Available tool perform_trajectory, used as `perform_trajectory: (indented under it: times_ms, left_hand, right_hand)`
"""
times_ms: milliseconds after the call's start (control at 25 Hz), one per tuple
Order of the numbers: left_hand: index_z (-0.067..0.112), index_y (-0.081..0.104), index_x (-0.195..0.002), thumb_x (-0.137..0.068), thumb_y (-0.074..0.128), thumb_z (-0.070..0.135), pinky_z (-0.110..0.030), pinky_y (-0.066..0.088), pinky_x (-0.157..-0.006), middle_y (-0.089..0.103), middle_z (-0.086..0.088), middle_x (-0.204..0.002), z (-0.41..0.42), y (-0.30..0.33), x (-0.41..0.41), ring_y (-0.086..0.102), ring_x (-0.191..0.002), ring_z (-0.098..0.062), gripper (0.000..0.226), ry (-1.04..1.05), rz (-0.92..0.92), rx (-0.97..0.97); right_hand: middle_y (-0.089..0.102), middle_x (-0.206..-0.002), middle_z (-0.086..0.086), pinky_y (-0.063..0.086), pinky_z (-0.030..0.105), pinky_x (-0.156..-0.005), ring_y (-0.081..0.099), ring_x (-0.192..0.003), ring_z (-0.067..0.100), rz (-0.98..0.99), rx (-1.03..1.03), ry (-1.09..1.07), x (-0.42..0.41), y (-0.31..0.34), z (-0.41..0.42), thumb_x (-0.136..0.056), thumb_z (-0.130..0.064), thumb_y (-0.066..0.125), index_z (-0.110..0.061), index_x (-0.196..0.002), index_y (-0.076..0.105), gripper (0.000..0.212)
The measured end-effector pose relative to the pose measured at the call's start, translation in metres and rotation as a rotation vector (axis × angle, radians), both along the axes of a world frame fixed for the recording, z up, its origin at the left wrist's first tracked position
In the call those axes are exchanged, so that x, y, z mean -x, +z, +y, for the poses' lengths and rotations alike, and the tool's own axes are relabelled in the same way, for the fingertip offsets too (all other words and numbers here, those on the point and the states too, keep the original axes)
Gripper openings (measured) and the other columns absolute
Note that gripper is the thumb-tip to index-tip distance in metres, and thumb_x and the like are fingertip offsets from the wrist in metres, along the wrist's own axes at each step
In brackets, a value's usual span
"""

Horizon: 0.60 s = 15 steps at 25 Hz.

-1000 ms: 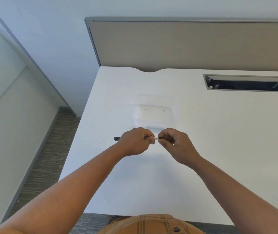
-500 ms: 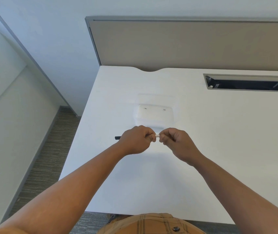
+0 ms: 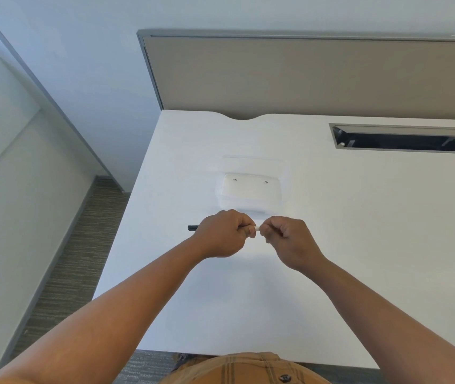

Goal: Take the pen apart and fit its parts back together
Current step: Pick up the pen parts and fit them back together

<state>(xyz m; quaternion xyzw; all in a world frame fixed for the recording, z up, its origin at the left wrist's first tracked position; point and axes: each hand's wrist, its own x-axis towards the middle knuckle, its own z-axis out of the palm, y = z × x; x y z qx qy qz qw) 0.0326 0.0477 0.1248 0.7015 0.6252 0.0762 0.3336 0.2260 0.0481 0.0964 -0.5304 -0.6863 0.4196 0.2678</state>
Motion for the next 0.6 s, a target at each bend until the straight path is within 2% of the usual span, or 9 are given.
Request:
perform_trajectory:
  times_ms: [80, 120, 200, 280, 360, 440, 520, 600]
  left_hand:
    - [0.036, 0.069, -0.087, -0.1, 0.048, 0.036, -0.026, 0.036, -0.055, 0.061, 0.02, -0.071, -0.001, -0.001, -0.002, 0.059, -0.069, -0.007, 0.025, -0.024, 0.03, -0.033]
    - [0.037, 0.068, -0.087, -0.1, 0.048, 0.036, -0.026, 0.035, -0.055, 0.06, 0.018, -0.068, -0.001, -0.001, -0.003, 0.058, -0.066, -0.008, 0.024, -0.025, 0.03, -0.036]
    - [0.037, 0.067, -0.085, -0.1, 0.048, 0.037, -0.026, 0.033, -0.053, 0.056, 0.018, -0.061, 0.0, -0.002, -0.002, 0.052, -0.057, -0.004, 0.024, -0.011, 0.016, -0.025]
    - [0.036, 0.067, -0.083, -0.1, 0.048, 0.038, -0.026, 0.032, -0.052, 0.057, 0.025, -0.057, 0.002, -0.001, 0.0, 0.049, -0.053, -0.002, 0.025, 0.013, 0.0, -0.005]
    - [0.036, 0.068, -0.081, -0.099, 0.048, 0.039, -0.026, 0.034, -0.053, 0.056, 0.032, -0.056, 0.004, 0.0, 0.002, 0.049, -0.054, -0.002, 0.027, 0.025, -0.02, 0.022]
    - [0.037, 0.068, -0.079, -0.099, 0.049, 0.038, -0.027, 0.041, -0.057, 0.059, 0.025, -0.061, 0.004, 0.001, 0.002, 0.055, -0.061, -0.005, 0.028, 0.03, -0.058, 0.05]
    - [0.037, 0.068, -0.079, -0.099, 0.049, 0.036, -0.029, 0.048, -0.066, 0.062, 0.024, -0.073, 0.005, 0.001, 0.002, 0.061, -0.073, -0.009, 0.028, 0.021, -0.084, 0.077]
    - [0.037, 0.068, -0.08, -0.099, 0.049, 0.036, -0.027, 0.045, -0.063, 0.061, 0.028, -0.07, 0.003, 0.001, 0.001, 0.059, -0.07, -0.005, 0.027, 0.009, -0.063, 0.067]
  right_hand:
    - [0.056, -0.057, -0.002, 0.039, 0.028, -0.059, 0.046, -0.053, 0.012, 0.151, 0.304, -0.03, 0.004, 0.005, 0.001, -0.099, -0.034, 0.054, -0.023, -0.066, 0.06, 0.036]
    - [0.052, -0.055, -0.001, 0.036, 0.029, -0.058, 0.042, -0.05, 0.014, 0.225, 0.421, -0.031, 0.004, 0.006, 0.001, -0.099, -0.036, 0.052, -0.019, -0.065, 0.058, 0.039]
    - [0.052, -0.054, -0.001, 0.035, 0.026, -0.056, 0.04, -0.049, 0.014, 0.267, 0.487, -0.014, 0.001, 0.007, 0.005, -0.102, -0.037, 0.051, -0.017, -0.066, 0.061, 0.043]
    - [0.062, -0.062, -0.004, 0.039, 0.019, -0.055, 0.047, -0.054, 0.01, 0.236, 0.41, -0.01, -0.001, 0.007, 0.006, -0.104, -0.035, 0.052, -0.017, -0.077, 0.07, 0.037]
    - [0.066, -0.072, -0.007, 0.042, 0.017, -0.058, 0.051, -0.062, 0.009, 0.211, 0.28, -0.021, -0.004, 0.005, 0.007, -0.1, -0.029, 0.059, -0.021, -0.088, 0.073, 0.019]
    - [0.065, -0.071, -0.012, 0.041, 0.017, -0.058, 0.049, -0.061, 0.007, 0.157, 0.122, 0.007, -0.007, 0.003, 0.007, -0.095, -0.023, 0.066, -0.024, -0.089, 0.072, 0.008]
    - [0.062, -0.067, -0.018, 0.039, 0.014, -0.056, 0.045, -0.057, 0.004, 0.061, -0.018, 0.045, -0.007, 0.001, 0.006, -0.095, -0.019, 0.066, -0.025, -0.086, 0.071, 0.012]
    - [0.057, -0.061, -0.021, 0.037, 0.016, -0.054, 0.043, -0.055, 0.005, -0.025, -0.076, 0.068, -0.005, 0.002, 0.005, -0.098, -0.017, 0.062, -0.023, -0.083, 0.068, 0.018]
